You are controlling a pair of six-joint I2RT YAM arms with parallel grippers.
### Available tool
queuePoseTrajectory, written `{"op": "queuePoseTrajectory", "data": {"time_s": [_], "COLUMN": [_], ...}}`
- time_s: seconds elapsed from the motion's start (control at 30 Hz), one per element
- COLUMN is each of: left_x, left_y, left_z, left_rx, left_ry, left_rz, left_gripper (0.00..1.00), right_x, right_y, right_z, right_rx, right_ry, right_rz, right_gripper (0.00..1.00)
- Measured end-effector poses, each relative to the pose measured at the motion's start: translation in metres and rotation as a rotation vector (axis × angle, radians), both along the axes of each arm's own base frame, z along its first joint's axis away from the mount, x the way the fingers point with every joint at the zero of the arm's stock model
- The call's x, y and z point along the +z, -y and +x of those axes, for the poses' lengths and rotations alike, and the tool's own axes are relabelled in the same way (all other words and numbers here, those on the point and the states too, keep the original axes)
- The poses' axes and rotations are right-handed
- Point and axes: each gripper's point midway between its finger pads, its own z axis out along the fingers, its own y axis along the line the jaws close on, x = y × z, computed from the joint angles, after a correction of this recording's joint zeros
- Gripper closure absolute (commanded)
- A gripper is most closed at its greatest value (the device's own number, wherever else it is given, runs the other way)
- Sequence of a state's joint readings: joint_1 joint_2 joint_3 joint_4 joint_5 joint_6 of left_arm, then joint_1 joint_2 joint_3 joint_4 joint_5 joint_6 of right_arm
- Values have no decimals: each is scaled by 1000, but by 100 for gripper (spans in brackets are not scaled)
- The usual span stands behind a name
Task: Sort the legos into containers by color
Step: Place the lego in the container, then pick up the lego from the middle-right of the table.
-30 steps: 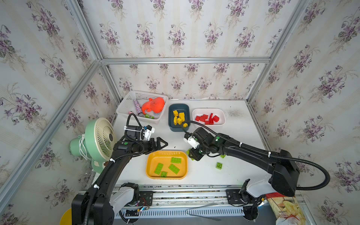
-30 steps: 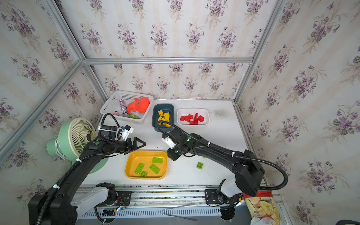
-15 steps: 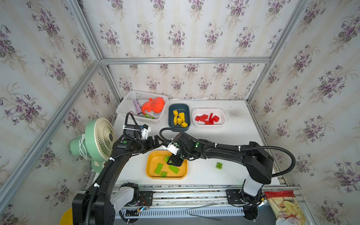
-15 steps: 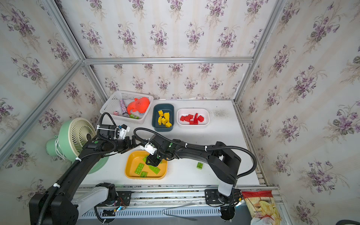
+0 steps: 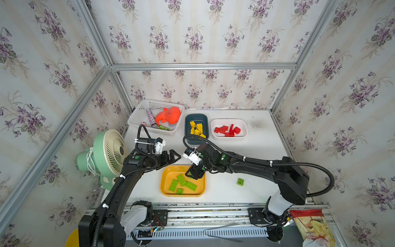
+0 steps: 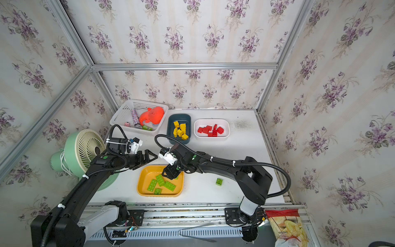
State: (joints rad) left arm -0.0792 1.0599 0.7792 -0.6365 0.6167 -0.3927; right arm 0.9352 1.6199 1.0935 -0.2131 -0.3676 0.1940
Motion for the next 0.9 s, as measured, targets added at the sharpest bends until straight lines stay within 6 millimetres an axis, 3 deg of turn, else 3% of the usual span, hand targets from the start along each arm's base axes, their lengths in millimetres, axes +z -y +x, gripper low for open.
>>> {"op": "queuePoseTrajectory", "data": {"time_s": [0.13, 0.3, 0.53, 0.73, 0.9], "left_x": [2, 6, 7, 5, 6], "left_y": [2, 6, 9, 11, 11], "left_z": [-1, 1, 4, 5, 8], "left_rx": [-10, -24, -41, -52, -61], "left_ry": [-1, -2, -9, -22, -18], "left_rz": [-16, -34, -48, -50, -51], "left_gripper": [1, 1, 1, 1, 1], "right_x": [18, 13, -11, -37, -51], "right_y": [56, 155, 261, 309, 323], "right_z": [29, 48, 34, 7, 4], "right_rx": [-171, -446, -794, -1153, -1390], "right_ry": [13, -67, -192, -368, -472], "right_rz": [-37, -198, -446, -502, -544], "right_gripper": [40, 38, 32, 35, 34]}}
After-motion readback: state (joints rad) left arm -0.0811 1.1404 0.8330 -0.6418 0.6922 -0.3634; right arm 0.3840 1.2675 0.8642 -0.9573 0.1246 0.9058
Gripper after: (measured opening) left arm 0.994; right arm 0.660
